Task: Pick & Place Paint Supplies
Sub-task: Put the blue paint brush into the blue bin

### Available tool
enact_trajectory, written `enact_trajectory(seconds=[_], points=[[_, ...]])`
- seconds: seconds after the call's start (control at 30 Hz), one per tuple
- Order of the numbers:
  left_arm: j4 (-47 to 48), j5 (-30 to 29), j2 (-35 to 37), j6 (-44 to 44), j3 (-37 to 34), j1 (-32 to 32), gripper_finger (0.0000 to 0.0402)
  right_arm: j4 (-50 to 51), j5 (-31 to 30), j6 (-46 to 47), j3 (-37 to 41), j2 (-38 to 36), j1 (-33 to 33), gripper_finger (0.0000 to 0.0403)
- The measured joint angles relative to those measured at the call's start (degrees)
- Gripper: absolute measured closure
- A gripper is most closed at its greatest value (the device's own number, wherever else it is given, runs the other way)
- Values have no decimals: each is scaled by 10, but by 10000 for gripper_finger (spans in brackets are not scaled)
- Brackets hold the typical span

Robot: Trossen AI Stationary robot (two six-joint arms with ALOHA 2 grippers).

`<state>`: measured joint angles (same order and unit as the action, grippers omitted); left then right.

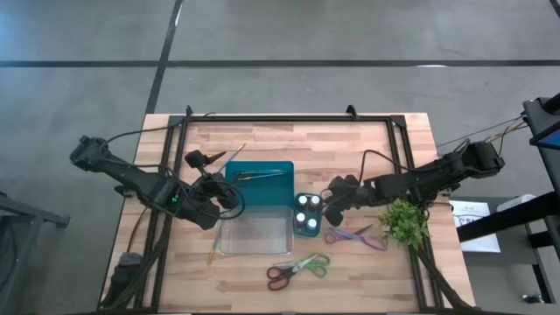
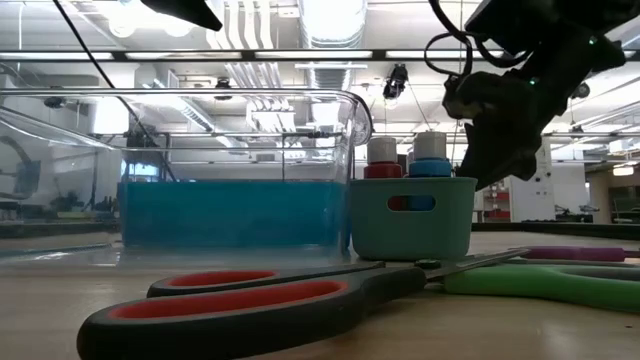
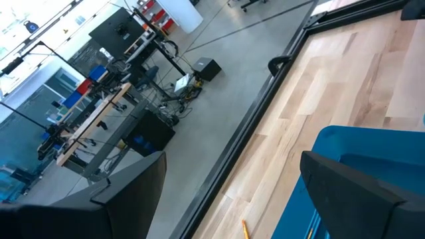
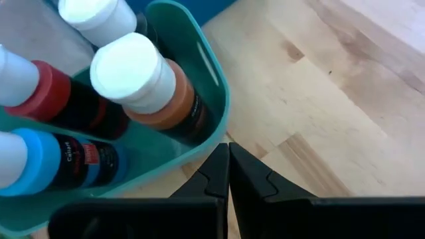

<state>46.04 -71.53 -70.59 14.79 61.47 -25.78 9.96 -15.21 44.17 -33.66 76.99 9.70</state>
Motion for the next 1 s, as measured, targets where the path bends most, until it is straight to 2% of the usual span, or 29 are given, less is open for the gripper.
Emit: enact_trajectory(seconds=[0.3,0.7,0.87,1.0], points=[[0,0,0,0,0,0,48,-48,30,-24,17,0,-23,395],[0,0,0,0,0,0,48,-59,35,-52,17,0,-47,395],[0,0,0,0,0,0,48,-58,33,-44,17,0,-41,395],[0,0,0,0,0,0,48,-57,16,-20,17,-2,-12,395]])
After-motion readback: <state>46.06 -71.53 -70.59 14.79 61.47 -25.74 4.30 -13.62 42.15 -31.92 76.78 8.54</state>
